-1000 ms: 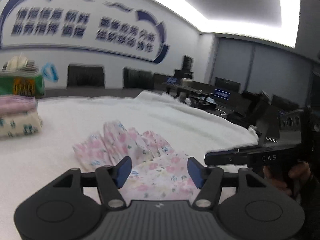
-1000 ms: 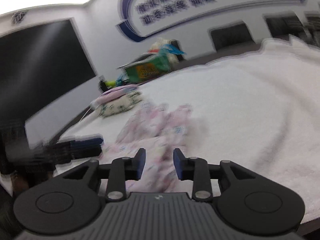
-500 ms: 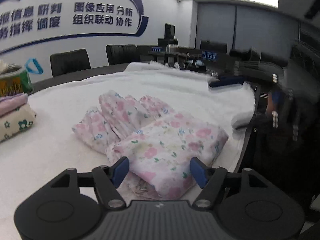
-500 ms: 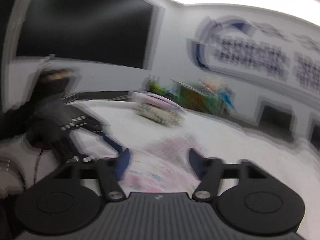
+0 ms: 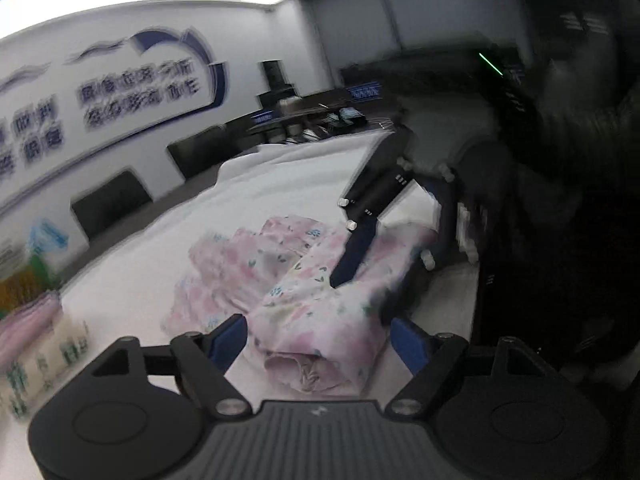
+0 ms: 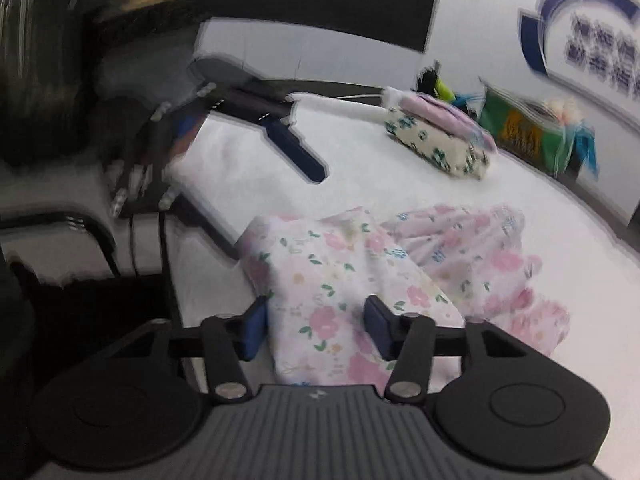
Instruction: Fold clothes
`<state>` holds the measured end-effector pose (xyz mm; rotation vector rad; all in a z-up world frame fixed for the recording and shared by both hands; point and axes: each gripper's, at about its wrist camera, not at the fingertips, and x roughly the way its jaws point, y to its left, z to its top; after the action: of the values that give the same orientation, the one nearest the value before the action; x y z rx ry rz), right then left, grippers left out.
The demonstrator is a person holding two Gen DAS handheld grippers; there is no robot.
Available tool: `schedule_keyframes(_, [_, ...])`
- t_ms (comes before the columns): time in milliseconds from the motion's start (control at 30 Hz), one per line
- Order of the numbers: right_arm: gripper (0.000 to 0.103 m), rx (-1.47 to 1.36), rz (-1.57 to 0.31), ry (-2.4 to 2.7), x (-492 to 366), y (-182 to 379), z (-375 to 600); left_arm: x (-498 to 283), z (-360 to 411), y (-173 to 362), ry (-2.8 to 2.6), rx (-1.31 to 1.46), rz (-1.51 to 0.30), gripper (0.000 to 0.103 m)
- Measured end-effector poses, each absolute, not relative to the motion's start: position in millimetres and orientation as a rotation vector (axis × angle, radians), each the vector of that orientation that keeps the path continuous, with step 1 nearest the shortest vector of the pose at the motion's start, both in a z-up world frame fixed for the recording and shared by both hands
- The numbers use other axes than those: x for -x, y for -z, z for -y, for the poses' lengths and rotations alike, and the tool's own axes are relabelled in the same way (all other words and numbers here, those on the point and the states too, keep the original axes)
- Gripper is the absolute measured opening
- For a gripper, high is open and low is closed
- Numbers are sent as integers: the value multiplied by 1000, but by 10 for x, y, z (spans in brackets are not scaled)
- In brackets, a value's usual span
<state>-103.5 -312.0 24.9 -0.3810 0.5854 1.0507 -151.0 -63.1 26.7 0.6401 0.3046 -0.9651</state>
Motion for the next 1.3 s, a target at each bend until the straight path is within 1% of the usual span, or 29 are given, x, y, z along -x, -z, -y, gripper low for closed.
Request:
schedule_keyframes(167, [45, 206, -649, -1128, 688, -312, 3341, 1391, 907, -153, 998, -816, -273, 78])
schedule_keyframes(267, [45, 150, -657, -1133, 637, -371, 3397, 1175, 962, -108, 1004, -781, -312, 75])
schedule_keyframes(300, [45, 146, -662, -1130, 638, -386, 3376, 1086, 965, -98, 1013, -753, -335, 69])
schedule_keyframes(333, [46, 163, -654, -1129, 682, -402, 3372, 1002, 954, -102, 1029, -713, -370, 60])
schedule_keyframes(400, [53, 236, -608, -1106, 808, -424, 3364, 846, 913, -119, 1062, -630, -435, 57])
schedule_keyframes(467, [86, 342, -518, -1052, 960, -418, 3359, 748, 869, -132, 1086, -576, -466, 55])
schedule_keyframes(500, [90, 409, -453, -1012, 1045, -402, 3361, 699, 848, -139, 1098, -549, -482, 53])
schedule_keyframes(567, [91, 593, -296, -930, 1245, -308, 3363, 618, 802, -171, 1120, -492, -505, 49])
schedule_keyframes(633, [91, 746, -213, -877, 1320, -182, 3318, 577, 759, -220, 1142, -443, -523, 38])
schedule_keyframes(667, [90, 775, -206, -866, 1299, -139, 3296, 565, 744, -241, 1149, -427, -529, 35])
schedule_keyframes(700, [89, 793, -208, -859, 1267, -102, 3275, 545, 732, -258, 1152, -414, -531, 29])
schedule_keyframes(733, [76, 801, -212, -863, 1220, -71, 3258, 562, 715, -267, 1146, -413, -529, 24])
schedule_keyframes(767, [51, 793, -242, -882, 1158, -58, 3244, 589, 696, -272, 1139, -415, -526, 24])
schedule_keyframes(833, [21, 747, -302, -937, 1060, -71, 3243, 718, 670, -297, 1131, -437, -479, 25])
schedule_keyframes(900, [19, 694, -313, -988, 1057, -120, 3292, 894, 650, -300, 1130, -470, -400, 33])
schedule_keyframes(933, [19, 688, -293, -1003, 1094, -135, 3323, 960, 631, -286, 1127, -491, -361, 41])
schedule_keyframes(967, [18, 677, -289, -1019, 1124, -145, 3344, 1026, 612, -273, 1125, -513, -321, 47])
schedule_keyframes(1000, [18, 656, -294, -1047, 1147, -152, 3361, 1030, 615, -252, 1127, -516, -319, 55])
schedule_keyframes(1067, [17, 618, -311, -1102, 1177, -161, 3391, 1002, 634, -204, 1134, -512, -339, 56])
schedule_keyframes(1100, [17, 602, -320, -1129, 1181, -165, 3398, 975, 634, -196, 1149, -494, -361, 55])
schedule_keyframes(1167, [16, 534, -340, -1194, 1149, -186, 3432, 913, 616, -200, 1202, -427, -429, 42])
schedule_keyframes(1200, [16, 481, -359, -1225, 1129, -207, 3467, 882, 595, -209, 1241, -377, -475, 25])
schedule_keyframes(1300, [18, 311, -446, -1286, 1057, -248, 3557, 804, 508, -168, 1267, -200, -607, 22])
